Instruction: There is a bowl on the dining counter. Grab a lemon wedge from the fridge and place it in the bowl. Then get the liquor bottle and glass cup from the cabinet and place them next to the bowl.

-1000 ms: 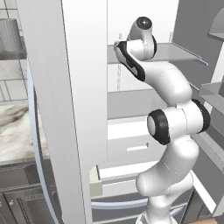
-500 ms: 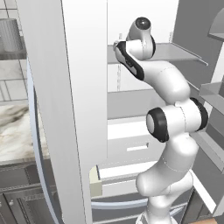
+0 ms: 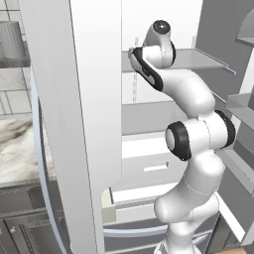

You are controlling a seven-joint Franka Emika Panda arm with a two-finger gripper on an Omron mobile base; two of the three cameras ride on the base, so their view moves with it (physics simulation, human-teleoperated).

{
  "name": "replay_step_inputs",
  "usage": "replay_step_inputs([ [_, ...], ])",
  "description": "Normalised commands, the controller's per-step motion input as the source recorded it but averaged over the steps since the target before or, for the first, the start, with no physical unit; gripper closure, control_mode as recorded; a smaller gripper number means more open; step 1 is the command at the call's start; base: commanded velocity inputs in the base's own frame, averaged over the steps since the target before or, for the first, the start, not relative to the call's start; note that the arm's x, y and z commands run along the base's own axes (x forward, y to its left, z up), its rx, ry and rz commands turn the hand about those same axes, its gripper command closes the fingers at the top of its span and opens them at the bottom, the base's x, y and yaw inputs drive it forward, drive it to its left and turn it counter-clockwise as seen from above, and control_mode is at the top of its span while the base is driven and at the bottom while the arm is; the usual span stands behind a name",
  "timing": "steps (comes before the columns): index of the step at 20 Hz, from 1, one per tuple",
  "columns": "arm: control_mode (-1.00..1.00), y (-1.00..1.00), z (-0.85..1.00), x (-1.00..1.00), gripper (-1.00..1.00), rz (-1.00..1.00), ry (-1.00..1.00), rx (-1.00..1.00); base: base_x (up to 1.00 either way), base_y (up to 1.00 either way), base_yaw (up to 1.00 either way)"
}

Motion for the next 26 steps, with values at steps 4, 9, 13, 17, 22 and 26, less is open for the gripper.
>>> replay_step_inputs([
  [4, -1.0, 0.0, -0.27, 0.0, 1.0, 0.0, 0.04, 0.02, 0.0, 0.0, 0.0],
  [9, -1.0, 0.0, -0.31, -0.05, 1.0, 0.0, 0.03, 0.02, 0.0, 0.0, 0.0],
  [13, -1.0, 0.0, -0.04, -0.39, 1.0, 0.0, 0.0, 0.04, 0.0, 0.0, 0.0],
  [17, -1.0, 0.0, 0.0, -0.85, 1.0, 0.0, -0.07, 0.06, 0.0, 0.0, 0.0],
  [22, -1.0, 0.0, -0.05, -0.91, 1.0, 0.0, -0.06, 0.04, 0.0, 0.0, 0.0],
  [26, -1.0, -0.01, -0.03, -1.0, 1.0, 0.0, -0.16, 0.03, 0.0, 0.0, 0.0],
])
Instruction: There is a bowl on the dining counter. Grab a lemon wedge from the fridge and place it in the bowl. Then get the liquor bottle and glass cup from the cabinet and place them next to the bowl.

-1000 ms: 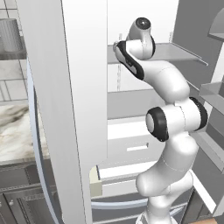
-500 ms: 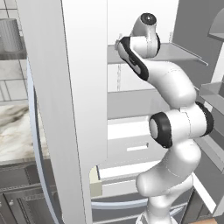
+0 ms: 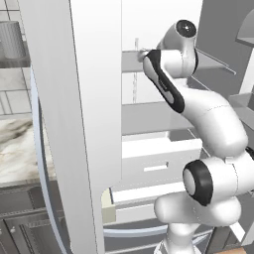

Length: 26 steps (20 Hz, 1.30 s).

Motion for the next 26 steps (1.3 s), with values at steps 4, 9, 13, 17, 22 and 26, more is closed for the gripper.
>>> replay_step_inputs([
  [4, -1.0, -0.08, 0.0, -1.0, 1.0, 0.0, -0.19, 0.04, 0.0, 0.0, 0.0],
  [9, -1.0, -0.15, 0.1, -1.0, 1.0, 0.0, -0.12, 0.02, 0.0, 0.0, 0.0],
  [13, -1.0, -0.11, 0.01, -1.0, 1.0, 0.0, -0.02, 0.0, 0.0, 0.0, 0.0],
  [17, -1.0, 0.0, 0.0, -1.0, 1.0, 0.0, 0.0, 0.0, 0.0, 0.0, 0.0],
  [22, -1.0, -0.09, 0.0, -1.0, 1.0, 0.0, 0.03, 0.0, 0.0, 0.0, 0.0],
  [26, -1.0, -0.09, 0.0, -1.0, 1.0, 0.0, 0.03, 0.0, 0.0, 0.0, 0.0],
])
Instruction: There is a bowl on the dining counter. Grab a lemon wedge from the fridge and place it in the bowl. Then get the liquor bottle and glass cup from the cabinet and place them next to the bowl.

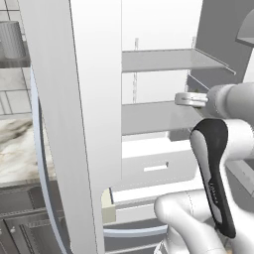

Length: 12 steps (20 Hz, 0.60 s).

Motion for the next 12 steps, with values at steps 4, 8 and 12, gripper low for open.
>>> replay_step_inputs([
  [4, 1.0, 0.0, 0.0, 0.0, 1.0, 0.0, 0.0, 0.0, -1.0, -0.07, 0.0],
  [8, 1.0, 0.0, 0.0, 0.0, 1.0, 0.0, 0.0, 0.0, -1.0, -0.14, 0.02],
  [12, 1.0, 0.0, 0.0, 0.0, 1.0, 0.0, 0.0, 0.0, -1.0, -0.18, 0.1],
])
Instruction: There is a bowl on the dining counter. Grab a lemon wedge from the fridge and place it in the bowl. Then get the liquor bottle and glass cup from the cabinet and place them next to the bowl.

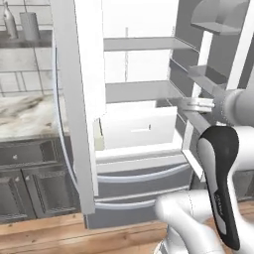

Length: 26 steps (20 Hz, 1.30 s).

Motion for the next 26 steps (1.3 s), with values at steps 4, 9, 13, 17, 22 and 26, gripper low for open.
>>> replay_step_inputs([
  [4, 1.0, 0.0, 0.0, 0.0, 1.0, 0.0, 0.0, 0.0, -1.0, -0.21, 0.23],
  [9, 1.0, 0.0, 0.0, 0.0, 1.0, 0.0, 0.0, 0.0, -1.0, -0.21, 0.61],
  [13, 1.0, 0.0, 0.0, 0.0, 1.0, 0.0, 0.0, 0.0, -0.83, -0.09, 0.92],
  [17, 1.0, 0.0, 0.0, 0.0, 1.0, 0.0, 0.0, 0.0, -0.73, -0.03, 0.93],
  [22, 1.0, 0.0, 0.0, 0.0, 1.0, 0.0, 0.0, 0.0, -0.63, -0.08, 0.89],
  [26, 1.0, 0.0, 0.0, 0.0, 1.0, 0.0, 0.0, 0.0, -0.54, -0.08, 0.85],
])
